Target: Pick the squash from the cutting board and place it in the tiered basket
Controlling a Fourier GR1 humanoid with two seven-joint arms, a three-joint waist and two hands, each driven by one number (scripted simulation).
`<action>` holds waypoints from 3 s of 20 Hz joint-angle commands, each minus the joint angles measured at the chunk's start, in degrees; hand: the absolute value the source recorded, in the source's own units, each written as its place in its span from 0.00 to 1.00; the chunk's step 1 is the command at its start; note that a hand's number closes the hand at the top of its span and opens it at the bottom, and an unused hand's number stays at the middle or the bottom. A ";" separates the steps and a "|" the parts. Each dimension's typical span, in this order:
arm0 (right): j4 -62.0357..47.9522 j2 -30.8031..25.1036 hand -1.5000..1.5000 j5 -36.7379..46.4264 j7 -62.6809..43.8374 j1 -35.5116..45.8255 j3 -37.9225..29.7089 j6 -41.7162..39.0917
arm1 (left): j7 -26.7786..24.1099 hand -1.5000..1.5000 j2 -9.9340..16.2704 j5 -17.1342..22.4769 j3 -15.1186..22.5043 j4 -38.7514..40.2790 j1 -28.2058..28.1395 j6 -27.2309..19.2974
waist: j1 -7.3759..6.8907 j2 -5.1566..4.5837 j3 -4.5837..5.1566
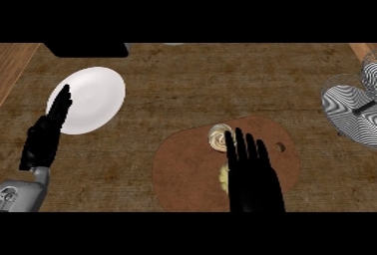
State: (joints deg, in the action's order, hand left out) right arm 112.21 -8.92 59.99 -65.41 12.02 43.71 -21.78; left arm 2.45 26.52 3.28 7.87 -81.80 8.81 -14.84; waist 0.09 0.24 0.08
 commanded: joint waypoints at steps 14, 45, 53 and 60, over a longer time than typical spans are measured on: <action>-7.62 8.82 0.00 14.20 -4.05 -7.43 0.24 -3.40 | 0.34 0.50 0.41 -0.53 -3.06 -0.70 -1.15 3.71 | -0.32 -0.23 -0.06; -20.96 6.93 1.00 12.39 10.56 -3.05 -6.90 -7.27 | 1.91 0.50 -9.28 -9.61 -3.02 -3.25 -2.08 2.56 | -0.24 -0.19 -0.08; -9.88 8.86 1.00 7.62 2.46 -7.37 -1.42 -1.30 | 1.55 0.50 -8.57 -9.41 -7.07 -1.21 0.23 5.25 | -0.03 -0.17 -0.07; -15.22 8.89 1.00 2.86 0.41 4.53 -23.78 14.33 | 1.14 0.50 -8.78 -10.06 -5.64 -2.18 0.51 5.85 | -1.31 -1.45 -0.30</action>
State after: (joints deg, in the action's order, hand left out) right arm 99.57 -0.57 66.01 -58.67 10.93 30.77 -15.25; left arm 3.23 18.59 -5.81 1.01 -83.47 8.28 -8.48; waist -0.68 -0.33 -0.01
